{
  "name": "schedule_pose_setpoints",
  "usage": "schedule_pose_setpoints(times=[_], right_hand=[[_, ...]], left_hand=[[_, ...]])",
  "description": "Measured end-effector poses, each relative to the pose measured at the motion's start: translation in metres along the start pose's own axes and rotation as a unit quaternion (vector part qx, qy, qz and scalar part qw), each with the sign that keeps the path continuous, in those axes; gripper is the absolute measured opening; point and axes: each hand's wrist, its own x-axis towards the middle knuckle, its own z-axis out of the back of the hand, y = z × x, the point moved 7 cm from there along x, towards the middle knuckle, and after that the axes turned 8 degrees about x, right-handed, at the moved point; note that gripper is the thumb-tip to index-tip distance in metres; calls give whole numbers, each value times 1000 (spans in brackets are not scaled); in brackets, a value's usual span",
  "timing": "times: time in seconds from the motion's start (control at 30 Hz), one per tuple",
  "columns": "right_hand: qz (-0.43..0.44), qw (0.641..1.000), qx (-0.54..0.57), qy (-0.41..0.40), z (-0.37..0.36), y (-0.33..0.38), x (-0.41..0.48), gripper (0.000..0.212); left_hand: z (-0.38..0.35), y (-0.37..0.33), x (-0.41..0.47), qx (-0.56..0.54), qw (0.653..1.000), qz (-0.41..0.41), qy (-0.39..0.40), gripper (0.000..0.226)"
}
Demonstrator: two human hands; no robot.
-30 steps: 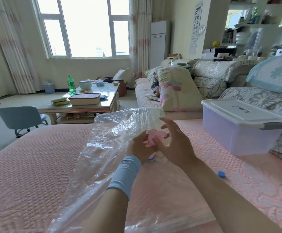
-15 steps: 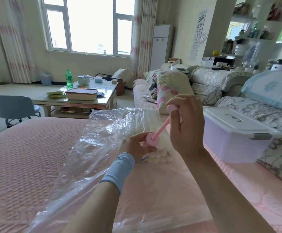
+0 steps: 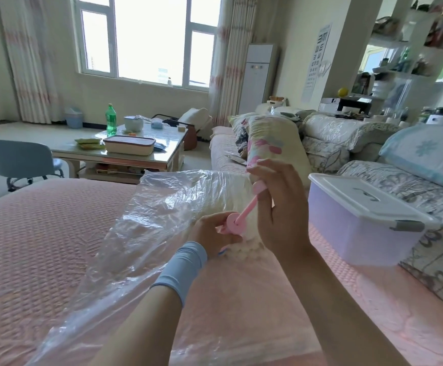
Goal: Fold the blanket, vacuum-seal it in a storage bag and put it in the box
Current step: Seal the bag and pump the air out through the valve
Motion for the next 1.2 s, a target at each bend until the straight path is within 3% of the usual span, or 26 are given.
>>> schedule_pose_setpoints(times=[0.03,0.1,0.17,0.2,0.27,0.37,0.47,0.5,0.57,0.63,0.67,0.73,0.87,0.93,0.97,1.03,1.1,1.2], right_hand=[[-11,1000,-5,14,-5,-1,-6,33],[-78,989,-14,121,-30,-12,-30,35],[-170,956,-9,241,-53,-27,-55,33],[-195,946,-1,258,-57,-31,-58,33],[-169,960,3,221,-49,-28,-42,34],[-31,997,3,67,-17,-4,-1,31],[22,999,0,-38,-1,4,3,31],[10,1000,-9,-24,-6,3,-5,32],[-67,993,-26,98,-33,-9,-30,36],[-152,959,-31,238,-58,-24,-55,37],[-173,949,-24,263,-61,-28,-59,36],[-153,960,-10,235,-53,-23,-46,36],[8,1000,-19,12,-8,5,0,39],[28,999,-19,-31,-3,7,0,39],[13,1000,-19,-10,-10,5,-7,39],[-66,991,-27,111,-37,-7,-31,41],[-157,958,-32,238,-62,-23,-56,43],[-160,954,-22,254,-63,-25,-51,43]], left_hand=[[-1,0,0,-2,1000,-3,5,52],[-3,-1,-2,-8,1000,-8,7,44],[-4,-1,-4,-25,1000,-7,4,39],[-4,-2,-5,-33,999,-7,2,38],[-3,-2,-3,-44,999,-8,1,39],[1,1,0,-34,999,-7,-7,51],[-1,4,0,-27,1000,-7,-6,54],[-2,4,-1,-29,1000,-9,-5,54],[-4,4,-3,-36,999,-11,-5,49],[-4,4,-5,-40,999,-10,-14,41],[-3,3,-5,-42,999,-12,-19,38],[0,1,-6,-46,998,-18,-26,36],[-1,5,-3,-55,998,-16,-19,50],[-3,7,-3,-58,998,-14,-16,52],[-4,7,-3,-56,998,-18,-16,51],[-4,8,-3,-57,998,-22,-20,44],[-4,8,-3,-53,998,-19,-20,38],[-4,9,-3,-54,998,-15,-17,39]])
